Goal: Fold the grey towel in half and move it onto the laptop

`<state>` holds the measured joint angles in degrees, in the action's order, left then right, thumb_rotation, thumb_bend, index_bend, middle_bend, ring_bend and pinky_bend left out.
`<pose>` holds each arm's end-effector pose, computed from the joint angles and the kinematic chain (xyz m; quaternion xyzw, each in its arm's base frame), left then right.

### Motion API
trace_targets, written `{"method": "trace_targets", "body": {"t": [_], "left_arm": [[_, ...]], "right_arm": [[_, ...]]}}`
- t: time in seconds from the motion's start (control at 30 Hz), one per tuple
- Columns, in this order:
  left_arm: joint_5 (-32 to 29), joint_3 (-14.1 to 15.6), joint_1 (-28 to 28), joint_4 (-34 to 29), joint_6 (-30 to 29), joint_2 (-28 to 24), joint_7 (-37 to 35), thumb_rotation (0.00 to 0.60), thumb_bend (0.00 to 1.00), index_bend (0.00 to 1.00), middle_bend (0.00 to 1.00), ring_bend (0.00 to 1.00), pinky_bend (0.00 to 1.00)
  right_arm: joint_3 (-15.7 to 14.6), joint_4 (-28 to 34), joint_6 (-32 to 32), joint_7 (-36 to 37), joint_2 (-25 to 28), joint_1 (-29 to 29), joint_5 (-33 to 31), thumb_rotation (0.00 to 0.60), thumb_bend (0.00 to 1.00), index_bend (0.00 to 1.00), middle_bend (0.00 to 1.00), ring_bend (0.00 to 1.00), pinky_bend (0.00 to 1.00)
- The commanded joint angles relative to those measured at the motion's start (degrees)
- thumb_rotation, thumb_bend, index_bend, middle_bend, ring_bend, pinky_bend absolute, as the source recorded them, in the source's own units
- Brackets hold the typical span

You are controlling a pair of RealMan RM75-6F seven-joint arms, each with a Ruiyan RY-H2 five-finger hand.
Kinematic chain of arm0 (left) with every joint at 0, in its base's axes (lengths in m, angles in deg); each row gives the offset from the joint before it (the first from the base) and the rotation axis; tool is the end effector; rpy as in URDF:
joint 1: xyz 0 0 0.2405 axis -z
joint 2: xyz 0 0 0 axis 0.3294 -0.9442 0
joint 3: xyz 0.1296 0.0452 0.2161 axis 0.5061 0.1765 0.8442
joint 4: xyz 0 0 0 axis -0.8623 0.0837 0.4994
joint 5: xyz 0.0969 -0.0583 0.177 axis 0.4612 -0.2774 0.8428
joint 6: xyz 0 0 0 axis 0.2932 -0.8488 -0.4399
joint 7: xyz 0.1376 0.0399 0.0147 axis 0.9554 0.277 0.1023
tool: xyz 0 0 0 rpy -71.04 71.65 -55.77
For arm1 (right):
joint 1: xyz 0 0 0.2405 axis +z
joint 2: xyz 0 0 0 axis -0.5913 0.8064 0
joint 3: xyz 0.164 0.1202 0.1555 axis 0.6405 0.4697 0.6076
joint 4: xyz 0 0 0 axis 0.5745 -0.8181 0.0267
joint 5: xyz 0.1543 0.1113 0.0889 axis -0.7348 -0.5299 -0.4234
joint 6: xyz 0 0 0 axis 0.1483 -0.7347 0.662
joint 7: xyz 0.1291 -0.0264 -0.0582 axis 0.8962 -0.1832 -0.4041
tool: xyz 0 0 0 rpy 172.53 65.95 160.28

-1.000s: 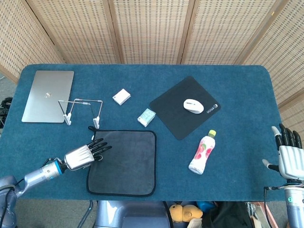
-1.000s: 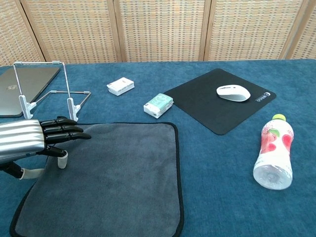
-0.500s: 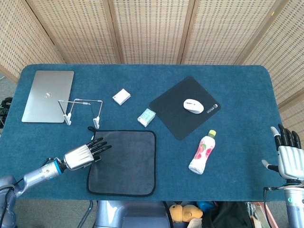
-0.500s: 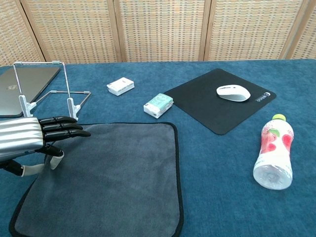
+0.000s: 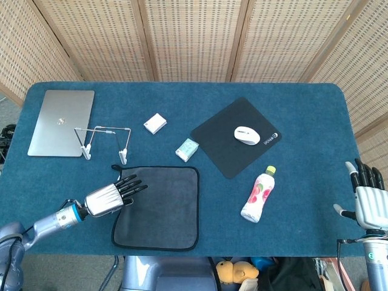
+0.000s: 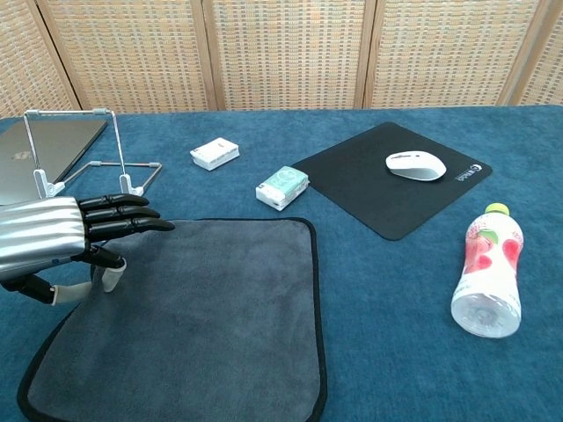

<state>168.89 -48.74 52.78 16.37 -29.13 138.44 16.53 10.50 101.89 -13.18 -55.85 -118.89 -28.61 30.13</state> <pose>-0.2763 0.2977 -0.0065 -0.8923 -0.0586 -0.3793 0.2377 -0.3280 -0.2163 0.1653 0.5602 -0.3833 0.3467 0.6473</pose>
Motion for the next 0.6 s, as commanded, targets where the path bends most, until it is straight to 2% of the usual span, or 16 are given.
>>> {"method": "trace_targets", "body": {"t": [0.03, 0.6], "left_arm": [[0.0, -0.2, 1.1, -0.4, -0.8, 0.5, 0.9, 0.600, 0.50, 0.71, 0.00, 0.00, 0.00], [-0.4, -1.8, 10.1, -3.1, 2.2, 5.8, 5.4, 0.600, 0.50, 0.71, 0.00, 0.00, 0.00]], "right_arm": [[0.1, 0.2, 0.0, 0.4, 0.2, 0.0, 0.1, 0.600, 0.00, 0.00, 0.00, 0.00, 0.00], [0.5, 0.6, -0.1, 3.5, 1.6, -0.5, -0.4, 0.600, 0.00, 0.00, 0.00, 0.00, 0.00]]}}
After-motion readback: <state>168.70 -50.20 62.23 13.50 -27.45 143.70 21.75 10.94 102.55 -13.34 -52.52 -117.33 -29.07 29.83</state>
